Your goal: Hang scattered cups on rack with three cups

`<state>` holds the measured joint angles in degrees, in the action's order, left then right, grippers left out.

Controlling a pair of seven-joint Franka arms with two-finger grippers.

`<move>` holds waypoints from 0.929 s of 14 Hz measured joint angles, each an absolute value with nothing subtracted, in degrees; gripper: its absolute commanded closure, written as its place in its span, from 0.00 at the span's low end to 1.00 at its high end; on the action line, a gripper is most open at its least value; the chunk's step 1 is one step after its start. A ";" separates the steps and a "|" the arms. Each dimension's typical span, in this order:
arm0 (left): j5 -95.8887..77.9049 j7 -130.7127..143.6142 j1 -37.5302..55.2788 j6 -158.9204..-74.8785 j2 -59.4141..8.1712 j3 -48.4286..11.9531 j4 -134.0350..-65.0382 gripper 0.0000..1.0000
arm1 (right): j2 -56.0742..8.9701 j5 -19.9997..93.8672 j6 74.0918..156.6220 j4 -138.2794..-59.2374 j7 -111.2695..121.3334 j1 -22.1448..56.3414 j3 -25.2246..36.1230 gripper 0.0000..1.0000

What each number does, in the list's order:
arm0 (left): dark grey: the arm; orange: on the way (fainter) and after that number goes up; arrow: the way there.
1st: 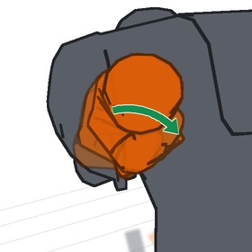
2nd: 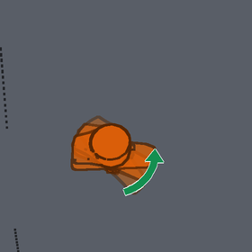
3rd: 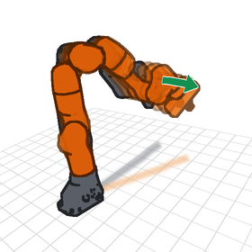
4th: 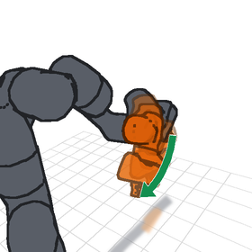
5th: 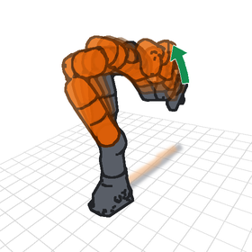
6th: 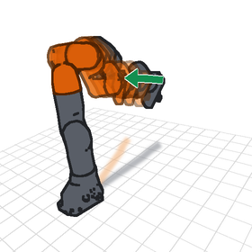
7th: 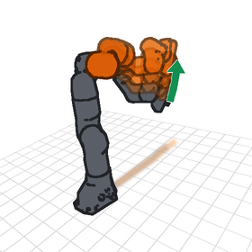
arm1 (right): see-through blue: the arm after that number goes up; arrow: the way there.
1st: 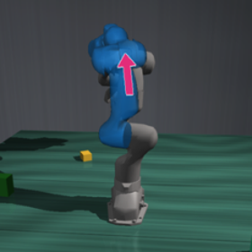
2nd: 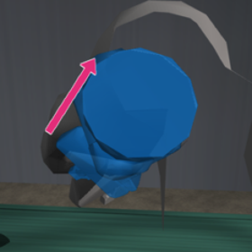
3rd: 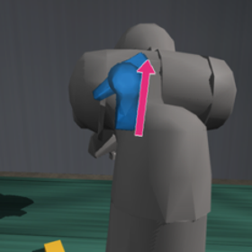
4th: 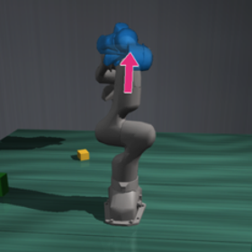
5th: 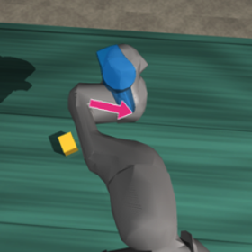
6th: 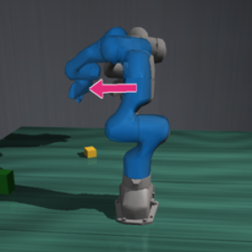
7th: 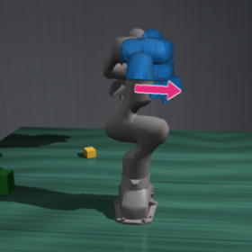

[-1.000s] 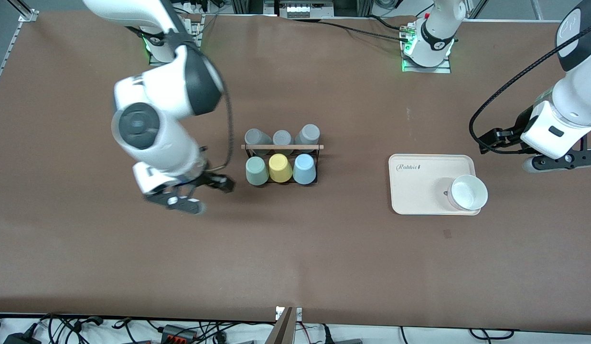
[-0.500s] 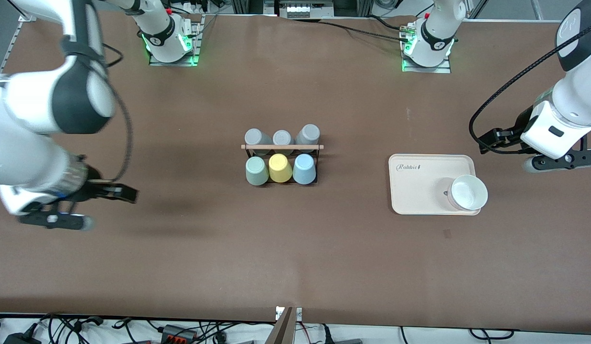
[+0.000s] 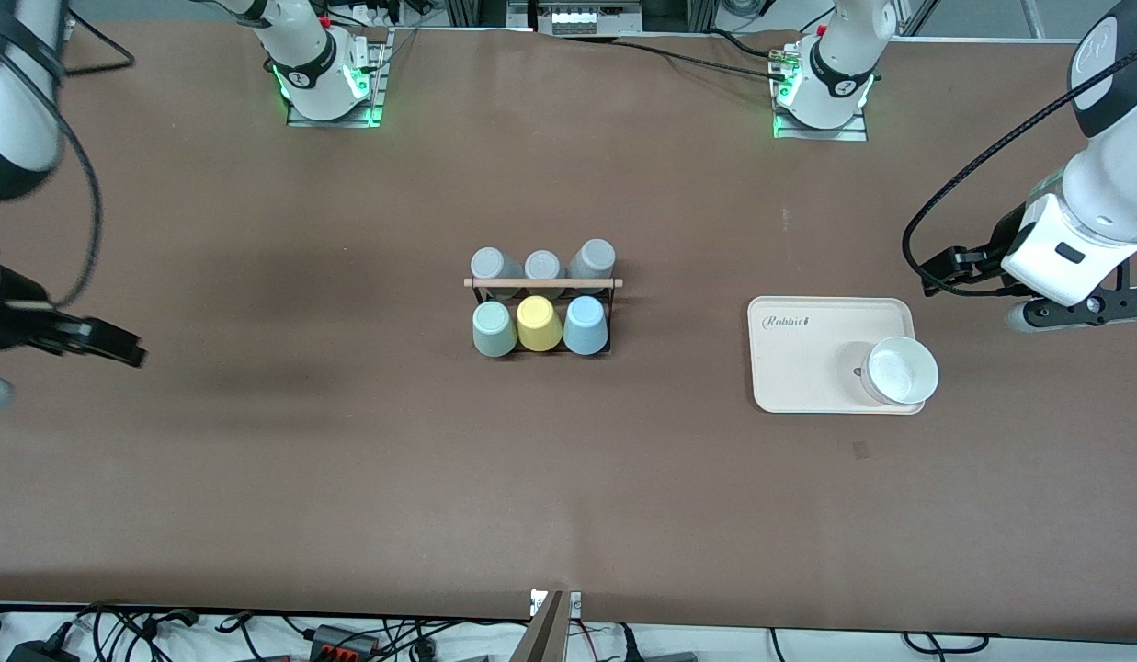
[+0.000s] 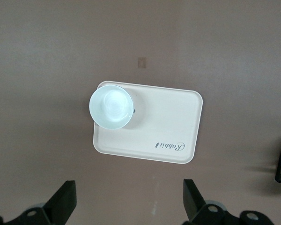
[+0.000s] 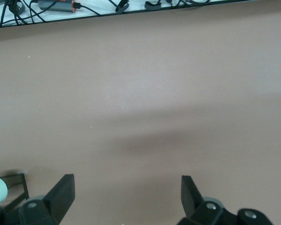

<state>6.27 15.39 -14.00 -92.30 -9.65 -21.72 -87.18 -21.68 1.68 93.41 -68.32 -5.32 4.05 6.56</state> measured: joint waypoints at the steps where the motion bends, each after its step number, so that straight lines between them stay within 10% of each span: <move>1: 6.27 15.39 -14.00 -92.30 -9.65 -21.72 -87.18 0.00 | -20.11 1.44 93.45 -69.82 -3.57 2.44 5.65 0.00; 13: 6.27 15.39 -14.00 -92.30 -9.65 -21.72 -87.18 0.00 | -5.58 0.09 100.89 -91.90 2.01 0.20 4.01 0.00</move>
